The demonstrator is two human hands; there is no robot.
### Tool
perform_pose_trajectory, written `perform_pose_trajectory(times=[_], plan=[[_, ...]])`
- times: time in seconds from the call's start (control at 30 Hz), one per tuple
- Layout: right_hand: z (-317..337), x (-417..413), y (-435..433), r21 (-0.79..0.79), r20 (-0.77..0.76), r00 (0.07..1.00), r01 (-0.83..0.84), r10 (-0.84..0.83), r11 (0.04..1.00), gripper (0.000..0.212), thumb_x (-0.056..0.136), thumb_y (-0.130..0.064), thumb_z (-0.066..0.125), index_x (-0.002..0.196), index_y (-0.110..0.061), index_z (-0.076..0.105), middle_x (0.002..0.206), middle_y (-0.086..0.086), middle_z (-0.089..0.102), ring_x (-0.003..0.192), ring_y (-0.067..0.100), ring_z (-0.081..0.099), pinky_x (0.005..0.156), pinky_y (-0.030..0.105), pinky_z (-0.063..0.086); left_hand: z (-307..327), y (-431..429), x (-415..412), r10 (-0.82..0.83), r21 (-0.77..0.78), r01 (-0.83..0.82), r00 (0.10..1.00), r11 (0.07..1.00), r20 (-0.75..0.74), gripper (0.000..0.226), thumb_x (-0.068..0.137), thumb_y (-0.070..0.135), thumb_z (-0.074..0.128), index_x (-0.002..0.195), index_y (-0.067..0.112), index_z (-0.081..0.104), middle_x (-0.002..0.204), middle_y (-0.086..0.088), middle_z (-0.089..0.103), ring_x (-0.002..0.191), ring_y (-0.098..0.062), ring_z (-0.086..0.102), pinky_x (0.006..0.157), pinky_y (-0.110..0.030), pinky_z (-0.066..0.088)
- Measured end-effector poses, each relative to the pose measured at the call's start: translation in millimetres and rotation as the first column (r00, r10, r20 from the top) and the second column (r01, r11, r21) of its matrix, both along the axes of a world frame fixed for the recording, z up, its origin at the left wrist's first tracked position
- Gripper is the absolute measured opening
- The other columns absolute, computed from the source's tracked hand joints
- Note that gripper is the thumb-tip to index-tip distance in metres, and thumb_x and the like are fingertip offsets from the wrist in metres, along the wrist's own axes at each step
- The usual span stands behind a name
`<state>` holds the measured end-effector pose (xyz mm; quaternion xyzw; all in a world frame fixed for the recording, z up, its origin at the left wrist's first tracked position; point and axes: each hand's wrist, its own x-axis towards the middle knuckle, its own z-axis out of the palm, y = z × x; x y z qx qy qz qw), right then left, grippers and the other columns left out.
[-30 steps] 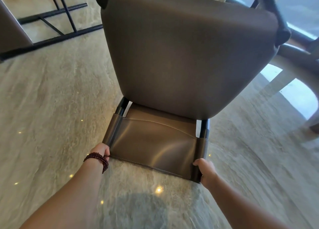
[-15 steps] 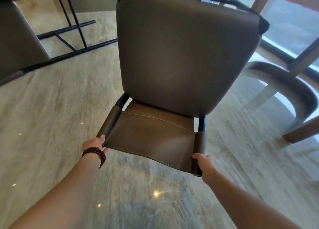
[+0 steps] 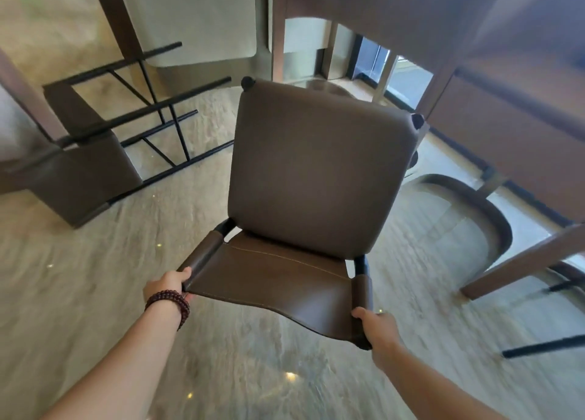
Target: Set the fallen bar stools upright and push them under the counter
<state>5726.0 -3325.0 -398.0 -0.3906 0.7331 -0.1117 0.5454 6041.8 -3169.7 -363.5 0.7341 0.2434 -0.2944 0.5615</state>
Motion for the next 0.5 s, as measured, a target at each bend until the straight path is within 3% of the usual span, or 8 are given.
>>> perform_pose_trajectory(times=[0.07,0.17,0.27,0.37,0.5], plan=[[46,6,-6,-0.021,-0.001,1.0,0.001,-0.001,1.0,0.033,0.08,-0.017,0.069,0.098,0.006,0.054,0.085,0.02,0.06,0.079,0.035,0.063,0.063,0.039,0.05,48,-7,3,-0.036,-0.012,0.036,0.998,0.999,0.043,0.033,0.074,0.004,0.074,0.101,-0.006,0.057,0.108,-0.029,0.062,0.065,-0.032,0.059,0.026,-0.023,0.043],[108,15,-23,-0.052,0.017,1.0,0.021,-0.02,0.998,0.029,0.08,-0.014,0.07,0.094,0.005,0.053,0.079,0.016,0.057,0.066,0.03,0.059,0.046,0.027,0.044,107,-23,10,-0.106,-0.001,0.106,0.989,0.994,0.105,0.032,0.073,0.003,0.073,0.099,-0.007,0.058,0.101,-0.026,0.064,0.059,-0.03,0.059,0.029,-0.02,0.045],[165,21,-48,-0.085,0.072,0.995,0.076,-0.07,0.993,0.02,0.079,-0.006,0.07,0.078,0.002,0.052,0.077,0.014,0.053,0.06,0.025,0.057,0.034,0.022,0.045,159,-45,15,-0.149,0.004,0.151,0.975,0.989,0.162,0.038,0.072,0.0,0.072,0.104,-0.009,0.055,0.099,-0.023,0.062,0.065,-0.032,0.063,0.048,-0.028,0.052],[212,26,-74,-0.112,0.095,0.99,0.114,-0.104,0.987,0.019,0.079,-0.001,0.067,0.073,-0.001,0.049,0.076,0.012,0.049,0.062,0.023,0.054,0.037,0.027,0.049,202,-68,21,-0.173,0.005,0.177,0.958,0.984,0.229,0.018,0.07,-0.003,0.07,0.077,-0.004,0.053,0.084,-0.018,0.06,0.055,-0.025,0.058,0.053,-0.034,0.056],[264,35,-105,-0.142,0.101,0.989,0.118,-0.104,0.983,0.011,0.08,0.0,0.06,0.073,-0.001,0.051,0.072,0.012,0.048,0.058,0.023,0.05,0.046,0.029,0.048,247,-97,29,-0.181,0.016,0.185,0.937,0.983,0.3,0.022,0.065,-0.001,0.073,0.061,-0.001,0.051,0.075,-0.017,0.062,0.055,-0.025,0.061,0.069,-0.044,0.058]])
